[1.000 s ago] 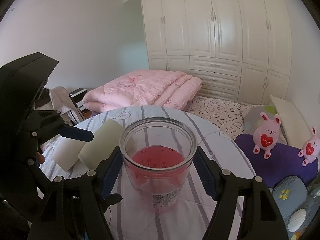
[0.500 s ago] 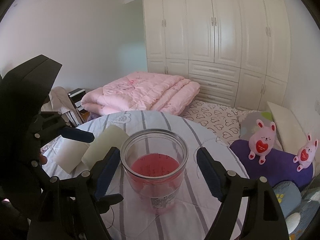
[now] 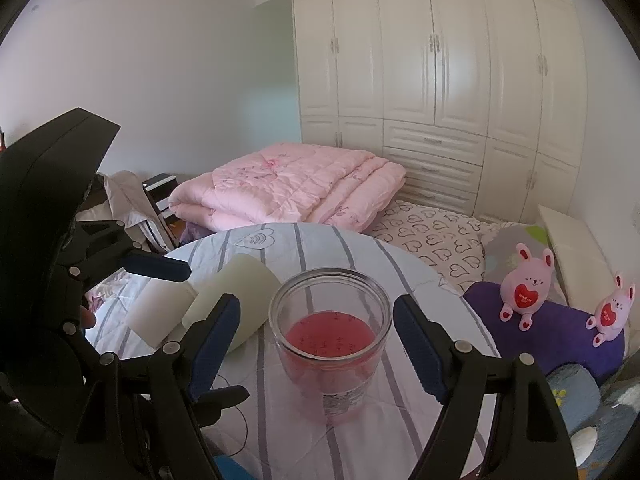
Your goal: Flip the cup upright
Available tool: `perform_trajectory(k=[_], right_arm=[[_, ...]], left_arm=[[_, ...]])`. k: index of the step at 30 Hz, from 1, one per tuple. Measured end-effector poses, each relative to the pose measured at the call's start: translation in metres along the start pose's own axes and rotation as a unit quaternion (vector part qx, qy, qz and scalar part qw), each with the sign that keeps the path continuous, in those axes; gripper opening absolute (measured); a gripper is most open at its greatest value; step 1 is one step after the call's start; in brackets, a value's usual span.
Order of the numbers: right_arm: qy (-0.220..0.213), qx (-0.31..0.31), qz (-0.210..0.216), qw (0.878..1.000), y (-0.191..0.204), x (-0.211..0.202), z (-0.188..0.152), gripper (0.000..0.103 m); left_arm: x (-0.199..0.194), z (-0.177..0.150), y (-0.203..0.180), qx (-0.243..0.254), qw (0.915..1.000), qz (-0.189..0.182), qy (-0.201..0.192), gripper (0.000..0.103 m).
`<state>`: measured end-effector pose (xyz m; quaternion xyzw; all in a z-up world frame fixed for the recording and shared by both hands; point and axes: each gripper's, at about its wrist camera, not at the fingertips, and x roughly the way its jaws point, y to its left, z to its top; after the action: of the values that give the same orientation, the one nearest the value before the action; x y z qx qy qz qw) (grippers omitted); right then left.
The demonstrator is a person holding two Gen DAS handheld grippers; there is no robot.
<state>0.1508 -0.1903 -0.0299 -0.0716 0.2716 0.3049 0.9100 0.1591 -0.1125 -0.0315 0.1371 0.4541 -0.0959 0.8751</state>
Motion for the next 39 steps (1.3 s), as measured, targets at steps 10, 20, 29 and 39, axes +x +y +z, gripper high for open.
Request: perform_trajectory(k=[10,20,29,39], right_arm=[[-0.003,-0.011,-0.01,1.0,0.007,-0.014,0.012,0.08],[0.078,0.035,-0.026,0.996,0.012,-0.034,0.046,0.08],[0.118,0.085,-0.028,0.989,0.026,-0.055,0.053,0.081],[0.138,0.127,-0.037,0.982,0.058,-0.065,0.034,0.081]], left_arm=[[-0.021,0.003,0.0,-0.004,0.9997,-0.003,-0.023,0.103],[-0.044,0.003,0.006,-0.021,0.9985,-0.002,-0.051,0.103],[-0.075,-0.019,0.02,-0.048,0.9957,0.0,-0.08,0.103],[-0.115,-0.067,0.042,-0.082,0.9873,-0.004,-0.136,0.103]])
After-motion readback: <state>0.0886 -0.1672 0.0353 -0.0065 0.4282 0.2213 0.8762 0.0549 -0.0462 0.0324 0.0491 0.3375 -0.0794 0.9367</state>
